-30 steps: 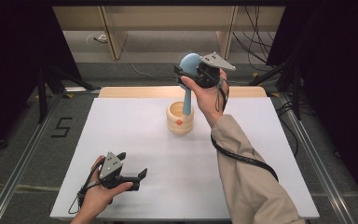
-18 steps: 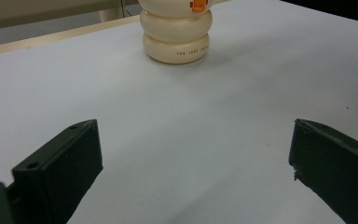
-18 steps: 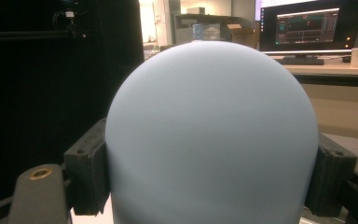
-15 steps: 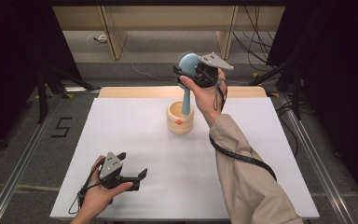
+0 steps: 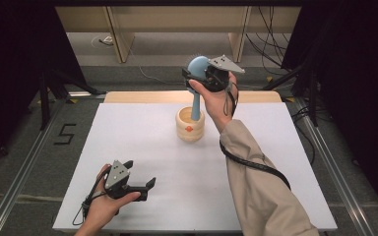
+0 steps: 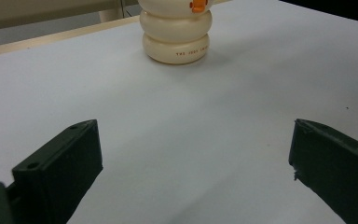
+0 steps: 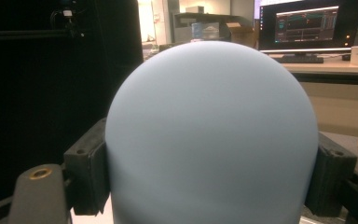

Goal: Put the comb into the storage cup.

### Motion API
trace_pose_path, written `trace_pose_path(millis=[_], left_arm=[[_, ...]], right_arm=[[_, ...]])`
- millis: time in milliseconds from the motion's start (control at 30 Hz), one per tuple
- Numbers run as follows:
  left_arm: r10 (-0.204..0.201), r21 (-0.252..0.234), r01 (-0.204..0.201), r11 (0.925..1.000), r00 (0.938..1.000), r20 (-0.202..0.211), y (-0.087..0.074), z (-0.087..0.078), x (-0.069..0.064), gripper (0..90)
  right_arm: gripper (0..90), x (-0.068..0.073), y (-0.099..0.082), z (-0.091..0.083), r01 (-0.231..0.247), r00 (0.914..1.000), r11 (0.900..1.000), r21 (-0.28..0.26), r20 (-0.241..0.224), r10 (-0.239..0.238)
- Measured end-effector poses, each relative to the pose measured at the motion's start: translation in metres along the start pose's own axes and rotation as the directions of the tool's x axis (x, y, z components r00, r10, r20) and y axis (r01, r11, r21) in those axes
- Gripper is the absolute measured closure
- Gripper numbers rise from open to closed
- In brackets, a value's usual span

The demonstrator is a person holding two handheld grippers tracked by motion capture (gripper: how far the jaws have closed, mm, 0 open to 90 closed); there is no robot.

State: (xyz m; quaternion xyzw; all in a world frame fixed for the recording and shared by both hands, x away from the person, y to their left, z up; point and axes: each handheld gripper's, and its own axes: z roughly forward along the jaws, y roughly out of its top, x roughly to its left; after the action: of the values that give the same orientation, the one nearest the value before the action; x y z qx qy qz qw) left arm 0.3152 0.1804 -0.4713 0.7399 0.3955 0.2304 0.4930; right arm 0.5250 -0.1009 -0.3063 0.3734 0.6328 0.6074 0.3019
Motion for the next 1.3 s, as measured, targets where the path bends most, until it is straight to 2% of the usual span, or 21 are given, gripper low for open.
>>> trace_pose_path(millis=[1300], left_arm=[[0.01, 0.001, -0.01, 0.9999, 0.9999, -0.007, 0.0, 0.0, 0.001, 2.0]], right_arm=[[20.6, -0.001, -0.005, 0.011, -0.005, 0.9999, 1.0, 0.001, 0.014, 0.005]])
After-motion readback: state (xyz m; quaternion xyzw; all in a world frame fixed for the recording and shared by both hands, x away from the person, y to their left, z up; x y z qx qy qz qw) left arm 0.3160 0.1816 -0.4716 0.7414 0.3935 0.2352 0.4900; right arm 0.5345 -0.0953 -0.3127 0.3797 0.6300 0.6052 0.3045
